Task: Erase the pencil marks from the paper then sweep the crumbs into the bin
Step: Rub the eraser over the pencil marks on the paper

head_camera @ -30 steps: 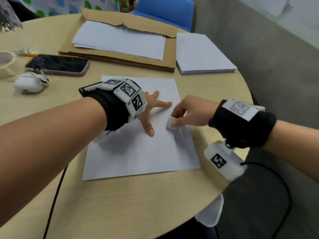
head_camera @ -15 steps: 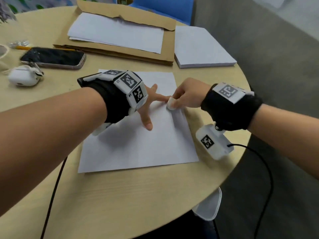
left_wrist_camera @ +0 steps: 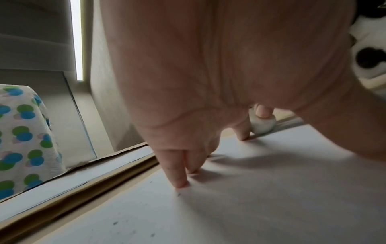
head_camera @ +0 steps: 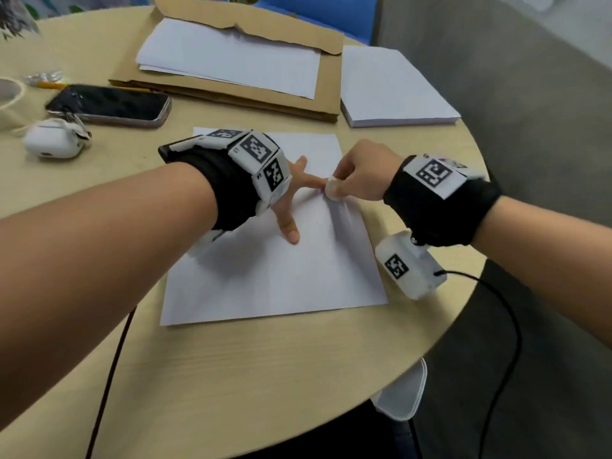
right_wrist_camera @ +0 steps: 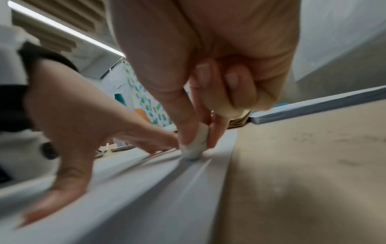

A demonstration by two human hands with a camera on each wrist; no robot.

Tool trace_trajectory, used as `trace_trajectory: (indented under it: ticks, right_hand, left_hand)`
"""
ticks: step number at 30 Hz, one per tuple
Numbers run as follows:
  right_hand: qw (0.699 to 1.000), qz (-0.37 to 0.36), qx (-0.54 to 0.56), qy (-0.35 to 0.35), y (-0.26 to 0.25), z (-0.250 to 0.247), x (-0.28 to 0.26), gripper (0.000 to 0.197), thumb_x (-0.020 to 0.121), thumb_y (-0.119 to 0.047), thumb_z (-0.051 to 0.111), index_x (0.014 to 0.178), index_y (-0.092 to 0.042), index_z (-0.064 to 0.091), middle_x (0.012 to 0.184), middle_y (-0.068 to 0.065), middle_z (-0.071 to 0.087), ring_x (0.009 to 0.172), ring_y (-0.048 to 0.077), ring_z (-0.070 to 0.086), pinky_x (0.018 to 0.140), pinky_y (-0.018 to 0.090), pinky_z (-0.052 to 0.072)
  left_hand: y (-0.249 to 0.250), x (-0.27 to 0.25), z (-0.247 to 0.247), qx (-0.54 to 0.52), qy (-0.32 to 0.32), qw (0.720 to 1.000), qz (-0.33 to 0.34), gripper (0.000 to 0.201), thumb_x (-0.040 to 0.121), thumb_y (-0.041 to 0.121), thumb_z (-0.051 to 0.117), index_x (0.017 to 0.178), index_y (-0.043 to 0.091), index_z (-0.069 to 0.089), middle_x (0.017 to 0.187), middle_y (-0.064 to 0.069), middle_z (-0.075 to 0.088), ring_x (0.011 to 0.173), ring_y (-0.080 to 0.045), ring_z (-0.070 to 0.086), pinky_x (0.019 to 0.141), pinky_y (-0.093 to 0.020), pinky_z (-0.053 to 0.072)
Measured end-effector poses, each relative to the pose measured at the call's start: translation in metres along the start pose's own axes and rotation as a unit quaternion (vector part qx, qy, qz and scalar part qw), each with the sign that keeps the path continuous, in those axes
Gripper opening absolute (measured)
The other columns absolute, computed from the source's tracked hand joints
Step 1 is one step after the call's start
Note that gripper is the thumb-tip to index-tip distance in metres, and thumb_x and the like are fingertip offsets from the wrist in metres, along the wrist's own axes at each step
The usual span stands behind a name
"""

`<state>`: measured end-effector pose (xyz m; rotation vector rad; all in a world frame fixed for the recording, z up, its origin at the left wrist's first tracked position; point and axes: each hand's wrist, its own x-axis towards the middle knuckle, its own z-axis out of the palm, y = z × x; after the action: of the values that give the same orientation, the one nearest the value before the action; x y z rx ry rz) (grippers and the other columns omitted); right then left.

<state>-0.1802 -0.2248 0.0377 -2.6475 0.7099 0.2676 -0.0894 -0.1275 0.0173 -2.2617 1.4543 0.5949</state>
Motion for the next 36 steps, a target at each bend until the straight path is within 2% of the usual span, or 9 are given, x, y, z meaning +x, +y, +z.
trace_trajectory:
  ticks: [4, 10, 14, 17, 20, 23, 28, 33, 36]
  right_hand:
    - [0.995, -0.071, -0.039, -0.062, 0.004, 0.013, -0.038, 0.026, 0.082, -0.018, 0.063, 0.057, -0.021, 0.055, 0.066, -0.003, 0.055, 0.068, 0.015, 0.050, 0.054, 0.018, 0.038]
    - [0.996, -0.026, 0.003, -0.081, 0.008, 0.003, -0.026, 0.017, 0.080, -0.023, 0.069, 0.095, -0.017, 0.073, 0.076, -0.008, 0.062, 0.072, 0.009, 0.053, 0.070, 0.024, 0.039]
    - [1.000, -0.023, -0.012, -0.013, 0.009, 0.002, -0.019, 0.015, 0.083, -0.024, 0.064, 0.085, -0.010, 0.069, 0.082, 0.005, 0.066, 0.082, 0.022, 0.056, 0.061, 0.025, 0.041]
    - [0.991, -0.077, -0.055, -0.096, 0.016, 0.011, -0.042, 0.023, 0.086, -0.024, 0.060, 0.086, -0.003, 0.071, 0.090, 0.013, 0.070, 0.081, 0.024, 0.060, 0.074, 0.033, 0.049]
    - [0.984, -0.070, -0.057, -0.151, 0.013, 0.008, -0.044, 0.018, 0.084, -0.026, 0.064, 0.093, -0.013, 0.073, 0.090, 0.000, 0.070, 0.084, 0.018, 0.058, 0.076, 0.031, 0.046]
    - [0.997, -0.027, -0.031, -0.068, 0.005, -0.003, -0.015, 0.024, 0.084, -0.027, 0.066, 0.105, -0.017, 0.071, 0.093, -0.002, 0.065, 0.085, 0.014, 0.054, 0.073, 0.024, 0.038]
    - [0.994, -0.066, -0.045, -0.069, 0.008, 0.010, -0.031, 0.023, 0.085, -0.023, 0.060, 0.065, -0.010, 0.061, 0.067, 0.005, 0.058, 0.061, 0.015, 0.046, 0.055, 0.027, 0.038]
    - [0.983, -0.093, -0.036, -0.152, 0.009, 0.013, -0.050, 0.015, 0.083, -0.023, 0.065, 0.090, -0.012, 0.072, 0.081, -0.002, 0.067, 0.078, 0.016, 0.057, 0.073, 0.030, 0.045]
    - [0.995, -0.042, -0.003, -0.087, 0.003, 0.001, -0.024, 0.020, 0.081, -0.028, 0.069, 0.097, -0.018, 0.073, 0.078, -0.007, 0.060, 0.073, 0.010, 0.050, 0.066, 0.023, 0.039]
  left_hand:
    - [-0.001, 0.002, 0.002, -0.017, -0.006, 1.000, -0.006, 0.113, 0.068, 0.051, 0.074, 0.146, 0.042, -0.008, 0.157, -0.010, -0.015, 0.145, -0.033, 0.006, 0.114, -0.045, 0.012]
    - [-0.001, 0.001, 0.000, -0.005, -0.017, 1.000, -0.013, 0.115, 0.068, 0.053, 0.073, 0.145, 0.043, -0.012, 0.156, -0.009, -0.019, 0.145, -0.034, 0.003, 0.114, -0.047, 0.012]
    - [0.002, 0.000, 0.000, -0.002, -0.007, 1.000, -0.010, 0.113, 0.069, 0.052, 0.073, 0.145, 0.042, -0.010, 0.157, -0.010, -0.015, 0.145, -0.034, 0.005, 0.113, -0.046, 0.015]
    - [0.000, 0.001, 0.001, -0.015, -0.011, 1.000, -0.010, 0.114, 0.068, 0.051, 0.074, 0.145, 0.043, -0.010, 0.156, -0.009, -0.016, 0.145, -0.034, 0.002, 0.114, -0.048, 0.013]
    - [-0.001, 0.002, 0.000, -0.016, -0.015, 1.000, -0.008, 0.115, 0.068, 0.051, 0.075, 0.145, 0.043, -0.010, 0.156, -0.009, -0.017, 0.145, -0.034, 0.003, 0.113, -0.048, 0.013]
    - [-0.002, 0.002, 0.001, -0.006, -0.017, 1.000, -0.011, 0.114, 0.068, 0.052, 0.073, 0.145, 0.043, -0.011, 0.157, -0.008, -0.015, 0.144, -0.034, 0.005, 0.113, -0.048, 0.015]
    - [-0.001, 0.003, 0.002, -0.008, -0.010, 1.000, -0.011, 0.115, 0.068, 0.053, 0.074, 0.145, 0.043, -0.010, 0.157, -0.009, -0.015, 0.145, -0.034, 0.003, 0.113, -0.048, 0.014]
    - [-0.002, 0.005, 0.003, -0.015, -0.014, 1.000, -0.005, 0.116, 0.067, 0.051, 0.075, 0.145, 0.043, -0.010, 0.156, -0.009, -0.018, 0.145, -0.034, 0.003, 0.113, -0.048, 0.015]
    - [-0.004, 0.004, 0.003, -0.011, -0.008, 1.000, 0.000, 0.114, 0.067, 0.051, 0.075, 0.145, 0.044, -0.008, 0.156, -0.009, -0.015, 0.144, -0.035, 0.007, 0.113, -0.047, 0.015]
